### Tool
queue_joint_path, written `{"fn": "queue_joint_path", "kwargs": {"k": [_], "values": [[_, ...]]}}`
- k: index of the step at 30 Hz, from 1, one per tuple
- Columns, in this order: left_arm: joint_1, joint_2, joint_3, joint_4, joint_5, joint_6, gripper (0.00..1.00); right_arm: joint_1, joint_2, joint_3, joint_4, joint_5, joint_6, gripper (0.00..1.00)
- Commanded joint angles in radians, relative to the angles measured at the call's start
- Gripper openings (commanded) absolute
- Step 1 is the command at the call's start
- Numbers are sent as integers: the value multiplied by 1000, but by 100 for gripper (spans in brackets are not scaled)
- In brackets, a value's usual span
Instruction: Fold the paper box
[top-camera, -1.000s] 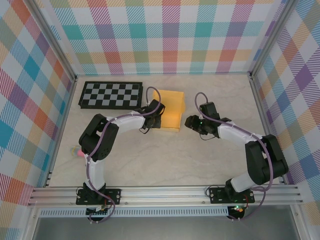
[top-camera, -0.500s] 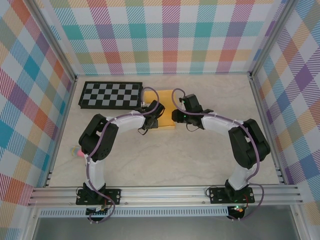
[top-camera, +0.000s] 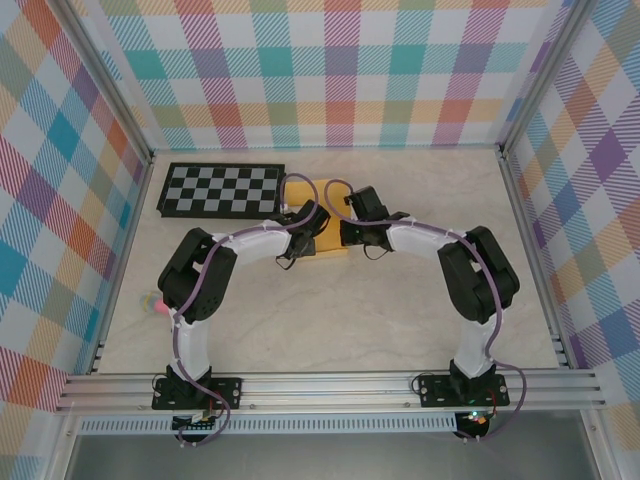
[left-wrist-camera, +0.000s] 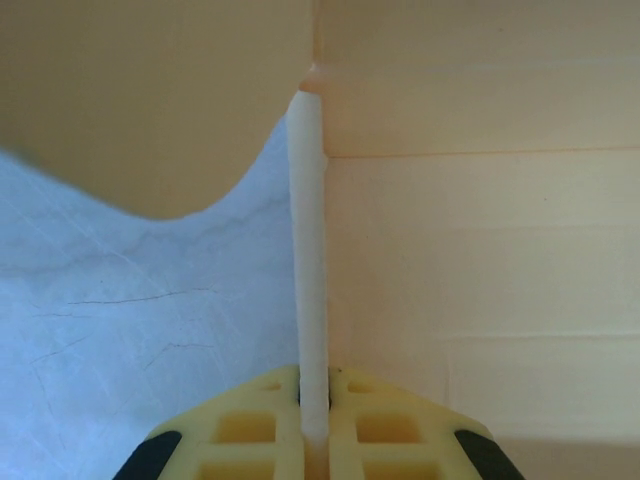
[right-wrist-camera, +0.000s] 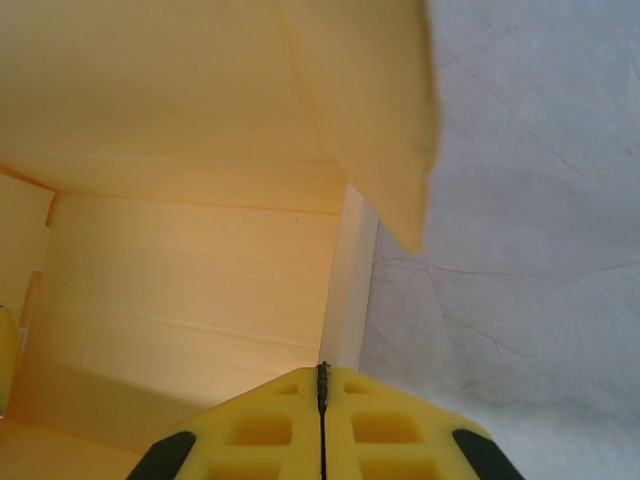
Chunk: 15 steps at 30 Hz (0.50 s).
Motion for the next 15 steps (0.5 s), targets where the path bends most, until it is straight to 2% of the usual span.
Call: {"fn": "queue_joint_path", "kwargs": {"k": [1,5,15], "values": [[-11,-2,30,-45,3,-6,1,31,51,28,-70,53,-42,4],[-11,9,36,-43,13,-12,1,47,61,23,-94,94,-46,3],[-9,43,61,-54,26,-11,1,62,62,1,-95,68,-14,4]]}}
